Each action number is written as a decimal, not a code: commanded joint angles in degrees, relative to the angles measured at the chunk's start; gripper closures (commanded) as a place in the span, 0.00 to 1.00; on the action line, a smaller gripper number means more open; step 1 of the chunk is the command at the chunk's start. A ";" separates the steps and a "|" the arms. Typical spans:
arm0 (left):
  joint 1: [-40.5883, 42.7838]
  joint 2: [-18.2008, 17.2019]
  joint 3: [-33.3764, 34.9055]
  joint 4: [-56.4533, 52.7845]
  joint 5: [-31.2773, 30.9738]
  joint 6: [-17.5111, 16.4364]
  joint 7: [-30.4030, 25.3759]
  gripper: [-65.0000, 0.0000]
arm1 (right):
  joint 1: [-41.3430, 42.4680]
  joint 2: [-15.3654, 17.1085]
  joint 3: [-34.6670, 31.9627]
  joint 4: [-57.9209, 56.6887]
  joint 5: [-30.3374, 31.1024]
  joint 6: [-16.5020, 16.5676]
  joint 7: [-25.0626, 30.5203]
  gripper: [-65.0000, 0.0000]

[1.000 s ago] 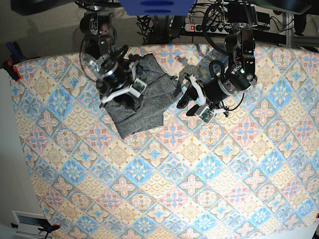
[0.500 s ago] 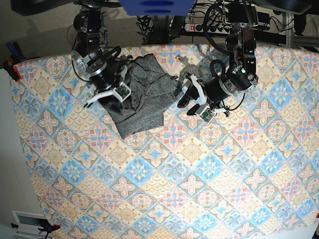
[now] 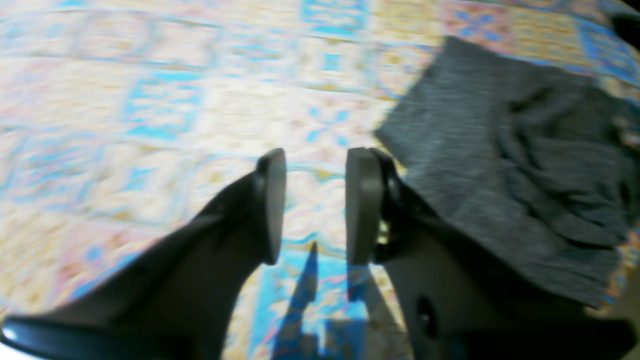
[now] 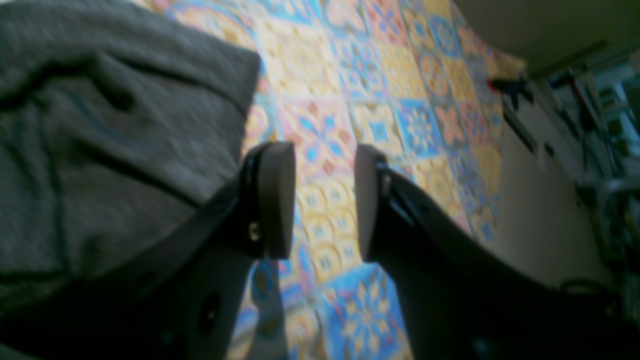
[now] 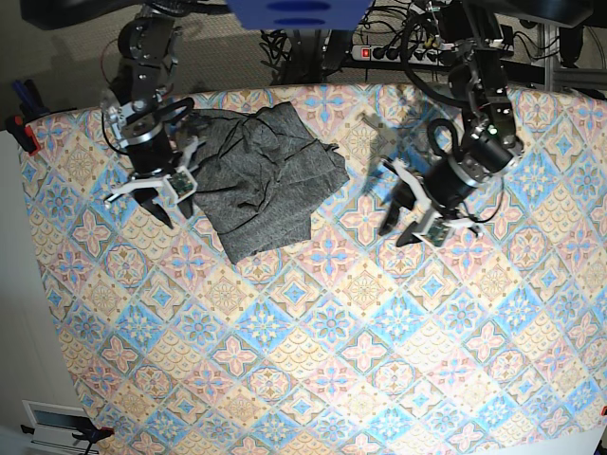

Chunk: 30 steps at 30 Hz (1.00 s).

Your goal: Layout the t-shirt on the table in an organized manner, then fold the t-shirt properly

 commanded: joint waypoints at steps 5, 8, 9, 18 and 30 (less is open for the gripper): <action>2.48 -0.05 -2.18 3.24 -1.29 0.07 -1.64 0.93 | 0.37 0.29 8.39 1.29 5.50 -1.01 1.27 0.73; 5.11 -0.57 -2.18 3.41 -1.38 0.07 -1.73 0.93 | 0.37 0.20 13.93 1.38 8.84 -1.01 1.27 0.84; 6.08 -1.28 -2.18 3.41 -1.38 0.07 -1.73 0.93 | 0.37 -0.33 15.51 1.38 8.93 -1.01 1.27 0.89; 21.55 -4.53 -2.01 3.76 4.34 0.07 -16.14 0.93 | -2.27 -6.57 29.31 1.03 9.10 -0.65 1.27 0.98; 37.82 4.35 -2.18 3.50 22.97 0.07 -36.63 0.93 | -13.52 -6.91 31.24 0.67 16.49 -0.65 -3.39 1.00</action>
